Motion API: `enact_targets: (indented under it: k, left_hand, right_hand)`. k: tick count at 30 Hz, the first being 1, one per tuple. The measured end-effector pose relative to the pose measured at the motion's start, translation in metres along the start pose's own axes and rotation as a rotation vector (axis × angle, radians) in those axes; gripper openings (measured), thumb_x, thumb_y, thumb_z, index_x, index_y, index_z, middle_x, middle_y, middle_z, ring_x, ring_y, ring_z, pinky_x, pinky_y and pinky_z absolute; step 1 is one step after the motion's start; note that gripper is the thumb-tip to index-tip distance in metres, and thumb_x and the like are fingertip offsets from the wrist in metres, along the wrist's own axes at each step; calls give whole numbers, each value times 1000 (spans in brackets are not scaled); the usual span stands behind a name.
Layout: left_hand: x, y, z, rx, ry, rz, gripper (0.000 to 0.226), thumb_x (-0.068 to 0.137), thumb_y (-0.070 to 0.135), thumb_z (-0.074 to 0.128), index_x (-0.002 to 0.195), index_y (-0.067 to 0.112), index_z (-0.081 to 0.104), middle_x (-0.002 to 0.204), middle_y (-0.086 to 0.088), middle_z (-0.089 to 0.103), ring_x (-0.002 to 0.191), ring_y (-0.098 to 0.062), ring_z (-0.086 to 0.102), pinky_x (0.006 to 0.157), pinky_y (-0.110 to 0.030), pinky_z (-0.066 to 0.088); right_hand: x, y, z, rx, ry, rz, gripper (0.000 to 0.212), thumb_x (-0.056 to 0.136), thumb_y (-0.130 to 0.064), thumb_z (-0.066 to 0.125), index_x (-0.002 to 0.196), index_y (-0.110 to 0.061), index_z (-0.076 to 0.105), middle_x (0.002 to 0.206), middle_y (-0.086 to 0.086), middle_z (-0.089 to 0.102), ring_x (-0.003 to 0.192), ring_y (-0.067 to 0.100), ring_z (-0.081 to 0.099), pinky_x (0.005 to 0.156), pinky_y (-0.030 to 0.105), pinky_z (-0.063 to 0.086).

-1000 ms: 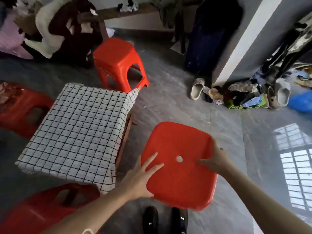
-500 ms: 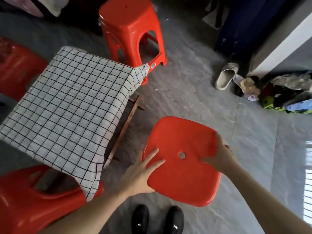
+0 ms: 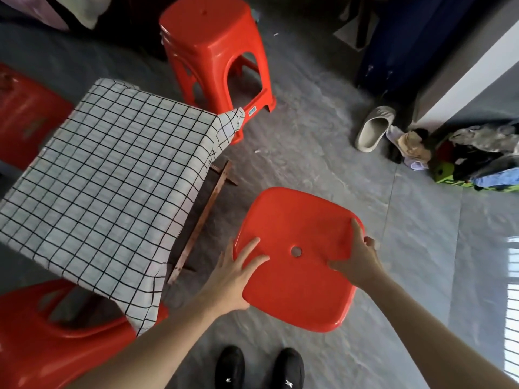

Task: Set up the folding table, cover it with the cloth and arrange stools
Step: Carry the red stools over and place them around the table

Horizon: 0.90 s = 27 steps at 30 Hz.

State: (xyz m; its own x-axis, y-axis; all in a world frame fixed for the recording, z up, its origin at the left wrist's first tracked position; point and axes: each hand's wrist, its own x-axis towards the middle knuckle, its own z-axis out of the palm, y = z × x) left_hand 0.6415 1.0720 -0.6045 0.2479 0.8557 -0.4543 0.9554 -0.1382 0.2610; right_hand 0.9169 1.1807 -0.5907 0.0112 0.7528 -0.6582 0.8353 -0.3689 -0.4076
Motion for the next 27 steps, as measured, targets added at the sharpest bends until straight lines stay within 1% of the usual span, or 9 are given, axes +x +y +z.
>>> enact_targets:
  k: [2,4,6,9,11,13,18,21,27]
  left_hand:
    - [-1,3,-8,27,-31,-9,109,60,41,84,145,40,16,159,10,-17,144,-45,0,110,-67,24]
    - [-5,5,-21,35,-39,-14,104,62,48,81,145,39,19,159,8,-15,146,-42,2,112,-65,20]
    - [-13,7,-43,28,-11,-24,94,68,55,74,144,38,22,160,8,-9,147,-36,5,115,-58,20]
    - [-29,13,-87,17,82,-40,71,80,54,63,140,35,32,159,8,14,144,-21,24,113,-41,31]
    - [-44,21,-123,-16,136,-38,61,85,49,60,139,33,35,150,11,34,131,-11,41,104,-32,42]
    - [-62,32,-163,-25,190,-28,59,88,46,58,140,32,35,141,14,44,122,-7,49,97,-28,47]
    - [-109,67,-267,5,349,24,55,88,41,60,138,29,41,136,14,47,121,-10,51,91,-30,49]
    - [-139,89,-316,-3,426,52,51,86,40,64,132,29,46,134,15,47,116,-8,51,85,-25,46]
    - [-182,120,-371,17,508,152,49,81,39,67,126,27,53,133,11,48,119,-14,51,92,-33,49]
  right_hand:
    - [-9,-4,-2,-84,-17,-11,118,71,-29,79,153,-34,-6,142,19,20,125,43,38,97,50,47]
    - [-23,-11,-7,-163,-18,-40,110,76,-27,75,154,-30,-4,147,17,14,132,43,29,97,48,44]
    - [-41,-22,-18,-197,-7,-83,105,79,-25,73,154,-28,-1,151,17,11,136,43,24,97,47,43]
    - [-77,-41,-44,-227,23,-147,99,80,-25,70,153,-30,2,153,13,12,137,37,23,95,44,47]
    - [-107,-55,-66,-260,42,-184,94,82,-28,67,152,-30,5,153,7,16,136,32,27,95,44,48]
    - [-139,-69,-92,-276,77,-229,87,83,-32,63,152,-29,9,153,3,21,134,28,31,97,44,47]
    - [-224,-102,-161,-282,209,-325,76,87,-37,59,150,-27,19,154,0,24,137,26,30,104,44,40]
    - [-276,-117,-197,-287,293,-362,75,86,-41,60,149,-27,22,154,0,26,137,26,30,103,45,40]
    - [-359,-125,-228,-316,421,-372,76,86,-46,62,149,-27,26,154,-1,29,138,26,32,104,43,40]
